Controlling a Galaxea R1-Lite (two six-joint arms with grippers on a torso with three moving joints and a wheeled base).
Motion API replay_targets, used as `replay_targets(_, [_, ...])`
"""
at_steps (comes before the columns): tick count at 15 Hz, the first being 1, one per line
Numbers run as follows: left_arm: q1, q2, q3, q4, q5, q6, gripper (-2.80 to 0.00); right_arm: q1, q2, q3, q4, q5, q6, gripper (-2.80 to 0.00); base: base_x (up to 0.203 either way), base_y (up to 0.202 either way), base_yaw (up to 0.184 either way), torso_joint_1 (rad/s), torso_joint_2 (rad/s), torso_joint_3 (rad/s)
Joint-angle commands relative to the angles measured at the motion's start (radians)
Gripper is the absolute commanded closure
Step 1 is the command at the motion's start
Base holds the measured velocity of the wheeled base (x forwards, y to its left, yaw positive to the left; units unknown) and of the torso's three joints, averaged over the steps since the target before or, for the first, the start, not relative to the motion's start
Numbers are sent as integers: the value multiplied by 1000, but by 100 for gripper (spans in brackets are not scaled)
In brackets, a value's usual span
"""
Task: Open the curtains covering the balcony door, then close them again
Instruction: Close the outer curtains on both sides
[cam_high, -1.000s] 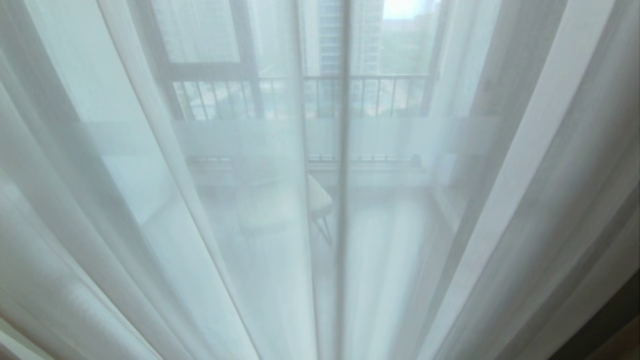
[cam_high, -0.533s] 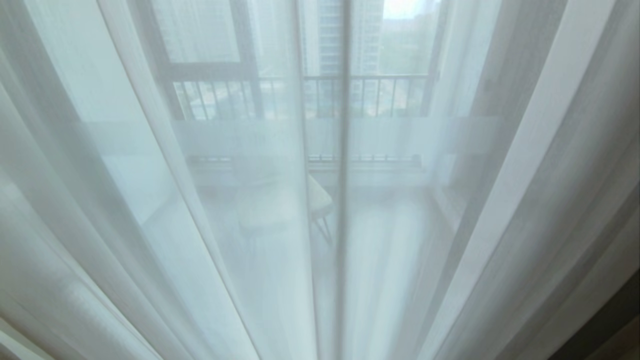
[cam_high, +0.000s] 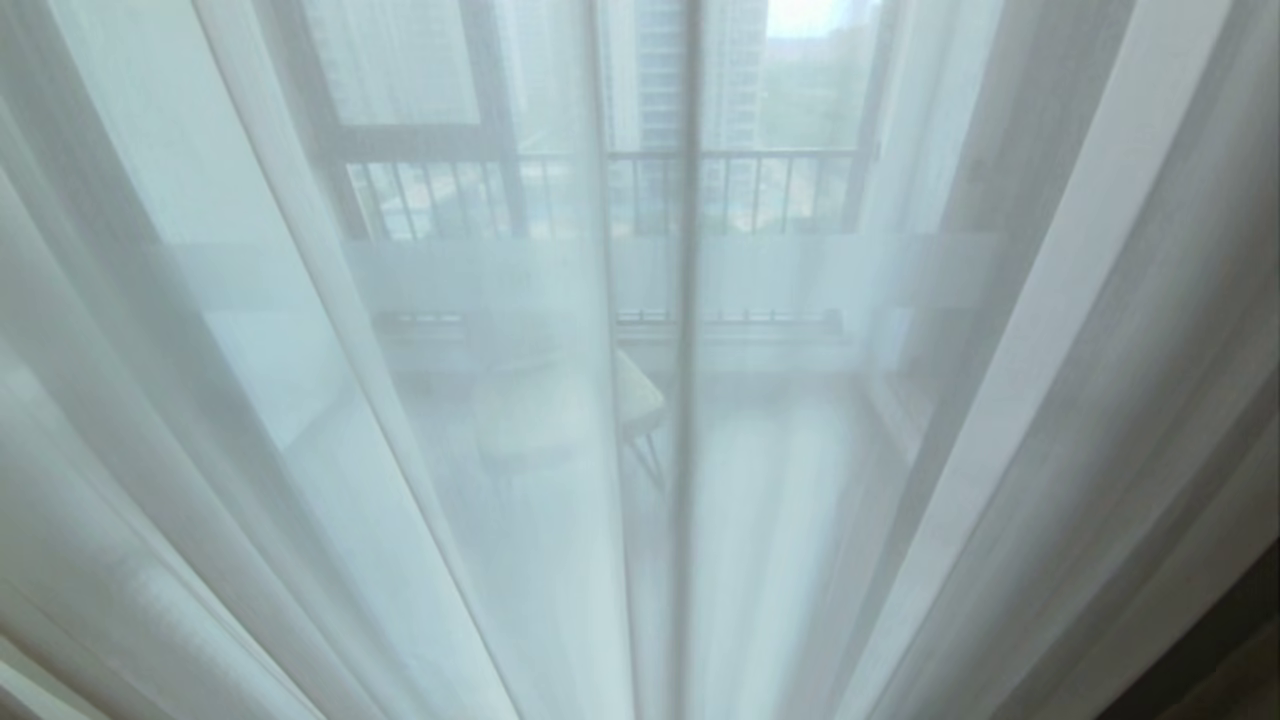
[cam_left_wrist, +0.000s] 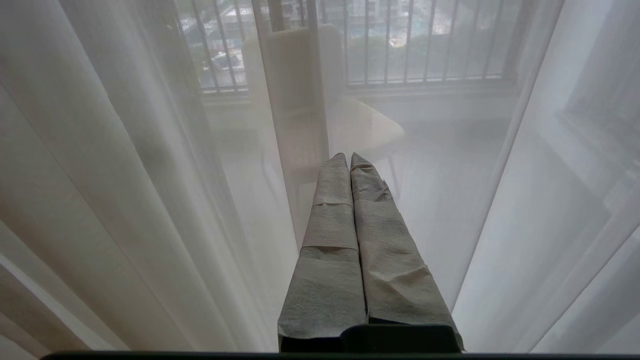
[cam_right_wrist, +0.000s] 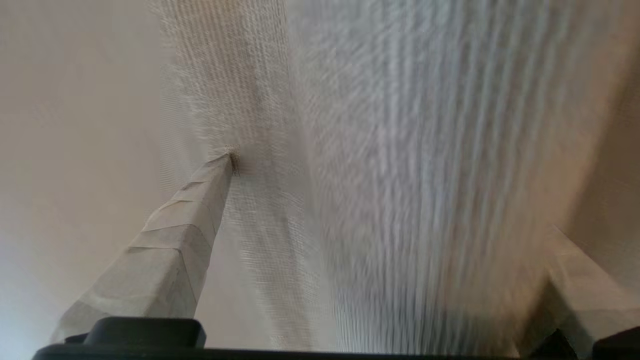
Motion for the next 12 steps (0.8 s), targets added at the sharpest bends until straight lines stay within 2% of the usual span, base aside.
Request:
replay_targets(1, [0,0,0,-1,0,0,0,-1,46,-16,-3,15,13,-280,0,0,0,0,0,0])
replay_targets(2, [1,0,0,-1,0,0,0,0,47,-14,-3,32,24,0,0,0,0,0,0,0])
replay_targets(4, [-1,0,0,-1,0,0,0,0,47,-14,-3,38,51,0,0,0,0,0,0,0])
replay_targets(12, [1,0,0,-1,0,0,0,5,-17,-12,5,42,60,0,0,0,0,0,0,0])
